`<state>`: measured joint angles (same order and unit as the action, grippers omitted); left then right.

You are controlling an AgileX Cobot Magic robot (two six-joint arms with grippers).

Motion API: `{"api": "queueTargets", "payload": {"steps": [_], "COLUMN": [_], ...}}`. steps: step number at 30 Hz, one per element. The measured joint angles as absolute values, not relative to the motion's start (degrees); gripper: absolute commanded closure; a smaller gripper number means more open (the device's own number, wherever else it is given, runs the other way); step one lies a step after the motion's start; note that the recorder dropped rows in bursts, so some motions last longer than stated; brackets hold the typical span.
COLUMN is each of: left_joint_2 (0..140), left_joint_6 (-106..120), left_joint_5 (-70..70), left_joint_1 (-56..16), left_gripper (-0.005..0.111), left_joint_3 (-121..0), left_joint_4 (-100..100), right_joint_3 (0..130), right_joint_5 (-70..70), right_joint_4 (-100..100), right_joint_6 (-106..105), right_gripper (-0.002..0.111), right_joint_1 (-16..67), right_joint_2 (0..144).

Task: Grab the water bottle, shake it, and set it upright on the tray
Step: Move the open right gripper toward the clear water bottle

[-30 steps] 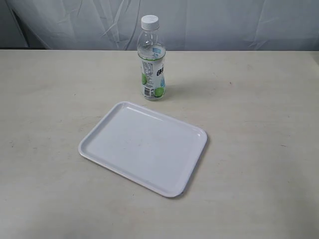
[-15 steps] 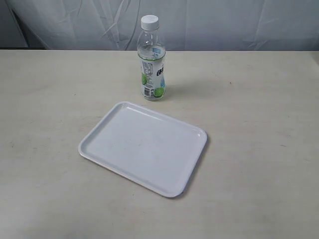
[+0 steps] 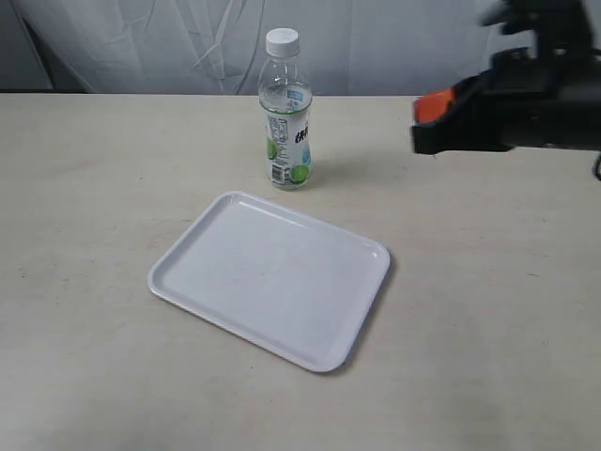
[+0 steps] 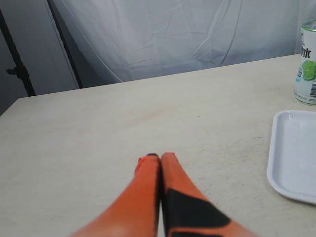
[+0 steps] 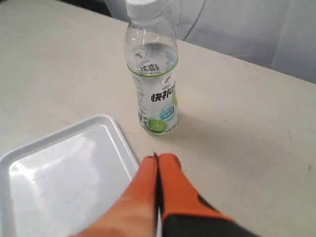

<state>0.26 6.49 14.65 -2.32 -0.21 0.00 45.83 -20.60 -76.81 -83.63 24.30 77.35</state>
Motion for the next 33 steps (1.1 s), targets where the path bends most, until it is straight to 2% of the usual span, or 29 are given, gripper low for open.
{"api": "queueTargets", "payload": {"steps": [5,15,18,20,23,25,33], "left_joint_2": [0.26,0.26,0.26,0.26,0.26,0.26,0.26], "left_joint_6": [6.49,6.49,6.49,6.49,6.49,6.49,6.49], "left_joint_5": [14.65,14.65,14.65,14.65,14.65,14.65,14.65], "left_joint_1": [-2.32,-2.32,-2.32,-2.32,-2.32,-2.32,-2.32], "left_gripper": [0.106,0.106,0.106,0.106,0.106,0.106,0.106], "left_joint_3": [-0.21,-0.21,-0.21,-0.21,-0.21,-0.21,-0.21], "left_joint_4": [0.00,0.00,0.00,0.00,0.00,0.00,0.00], "right_joint_3": [54.81,66.95,69.44,70.24,70.54,70.63,71.20], "right_joint_5": [-10.01,-6.32,-6.28,-6.07,-5.78,-5.12,-4.45], "right_joint_4": [-76.64,-84.97,-85.10,-85.20,-85.20,-84.96,-81.78], "right_joint_6": [-84.58,-84.67,-84.67,-84.79,-84.79,-84.89,-85.16], "right_gripper": [0.109,0.106,0.088,0.065,0.022,0.004,0.004], "right_joint_1": [33.83,36.07,36.20,36.30,36.57,36.69,36.69], "right_joint_2": [90.34,106.25,110.51,112.26,113.59,114.09,116.48]}}
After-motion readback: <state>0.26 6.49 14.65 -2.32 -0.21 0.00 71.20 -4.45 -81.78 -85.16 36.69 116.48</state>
